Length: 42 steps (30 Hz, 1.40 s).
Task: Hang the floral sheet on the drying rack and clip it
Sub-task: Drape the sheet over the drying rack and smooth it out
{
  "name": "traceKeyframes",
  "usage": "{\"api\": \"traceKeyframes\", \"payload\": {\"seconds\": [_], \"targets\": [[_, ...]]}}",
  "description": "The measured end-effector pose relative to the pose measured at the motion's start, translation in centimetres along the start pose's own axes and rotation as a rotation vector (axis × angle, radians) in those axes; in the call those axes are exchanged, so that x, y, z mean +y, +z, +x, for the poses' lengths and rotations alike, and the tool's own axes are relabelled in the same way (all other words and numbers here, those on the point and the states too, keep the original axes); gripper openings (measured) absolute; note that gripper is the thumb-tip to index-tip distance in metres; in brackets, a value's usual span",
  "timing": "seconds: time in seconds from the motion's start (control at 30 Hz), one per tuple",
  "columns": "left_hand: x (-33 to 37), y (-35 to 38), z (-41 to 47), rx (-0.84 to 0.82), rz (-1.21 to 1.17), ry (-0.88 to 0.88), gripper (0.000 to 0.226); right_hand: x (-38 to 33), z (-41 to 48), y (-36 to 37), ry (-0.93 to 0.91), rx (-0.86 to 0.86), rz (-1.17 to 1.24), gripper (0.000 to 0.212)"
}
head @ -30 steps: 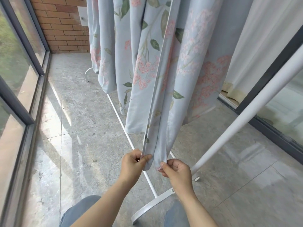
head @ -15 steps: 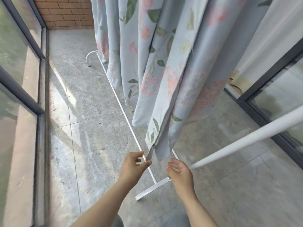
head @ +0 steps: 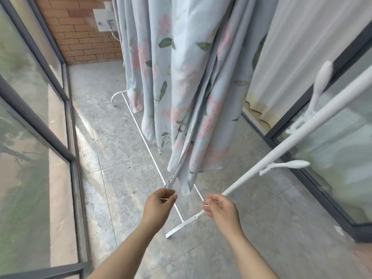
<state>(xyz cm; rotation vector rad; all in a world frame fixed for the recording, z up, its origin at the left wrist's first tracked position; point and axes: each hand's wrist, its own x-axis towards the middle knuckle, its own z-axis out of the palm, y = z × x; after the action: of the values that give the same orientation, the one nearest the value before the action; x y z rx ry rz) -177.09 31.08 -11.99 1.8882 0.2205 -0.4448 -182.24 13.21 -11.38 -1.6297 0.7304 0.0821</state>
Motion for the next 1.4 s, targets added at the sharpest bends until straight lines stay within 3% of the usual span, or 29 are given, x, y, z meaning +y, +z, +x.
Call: {"api": "traceKeyframes", "payload": {"seconds": [0.17,0.4,0.9,1.17,1.4], "targets": [[5.7,-1.9,-5.5,-0.036,-0.021,0.033,0.009,-5.3,-6.0,-2.4,-0.026,0.027,0.033,0.015],[10.7,0.5,-10.5,-0.107,0.027,0.113,0.008,-6.2,-10.6,-7.2,-0.052,0.137,0.157,0.011],[19.4,21.3,-21.5,-0.351,0.102,0.319,0.012,-4.3,-16.3,-32.3,-0.182,0.402,0.298,0.014],[23.7,29.7,-19.4,-0.39,0.106,0.354,0.007,-4.8,-12.9,-40.4,-0.191,0.46,0.342,0.013],[29.9,36.7,-12.3,-0.395,0.068,0.408,0.005,-10.3,-4.2,-46.8,-0.25,0.459,0.312,0.011]]}}
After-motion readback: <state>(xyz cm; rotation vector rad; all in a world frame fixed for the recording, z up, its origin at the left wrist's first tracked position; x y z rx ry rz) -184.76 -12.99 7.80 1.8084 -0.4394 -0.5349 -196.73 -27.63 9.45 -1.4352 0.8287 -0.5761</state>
